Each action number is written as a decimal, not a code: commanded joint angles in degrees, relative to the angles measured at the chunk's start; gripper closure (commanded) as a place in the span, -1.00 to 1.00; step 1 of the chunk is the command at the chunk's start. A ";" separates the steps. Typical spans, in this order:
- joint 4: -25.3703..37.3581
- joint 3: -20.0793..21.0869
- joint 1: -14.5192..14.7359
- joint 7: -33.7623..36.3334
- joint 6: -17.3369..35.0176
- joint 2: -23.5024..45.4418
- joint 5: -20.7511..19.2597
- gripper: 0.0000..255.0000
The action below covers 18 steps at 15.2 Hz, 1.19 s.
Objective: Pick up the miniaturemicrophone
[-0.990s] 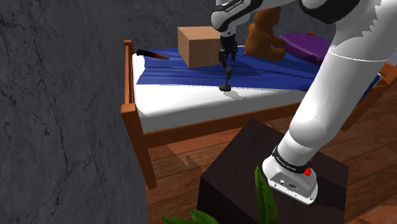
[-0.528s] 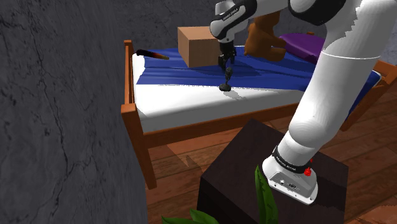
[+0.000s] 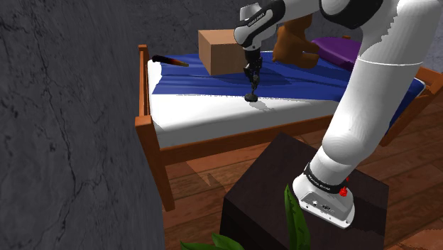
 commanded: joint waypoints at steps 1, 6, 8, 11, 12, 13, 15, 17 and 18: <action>-0.06 0.00 0.00 0.00 0.00 0.02 -0.01 1.00; 0.41 -0.02 0.00 -0.15 -0.68 -0.21 -0.01 1.00; 1.17 -0.03 0.07 -0.32 -2.08 -0.87 -0.07 1.00; 2.40 -0.03 0.17 -0.59 -4.18 -1.79 -0.16 1.00; 2.84 -0.03 0.20 -0.69 -4.88 -2.07 -0.18 1.00; 3.28 -0.03 0.23 -0.78 -5.59 -2.34 -0.21 1.00; 4.22 -0.02 0.28 -0.98 -7.01 -2.85 -0.25 1.00; 5.20 -0.02 0.34 -1.18 -8.43 -3.31 -0.28 1.00; 5.72 -0.01 0.36 -1.29 -9.14 -3.53 -0.29 1.00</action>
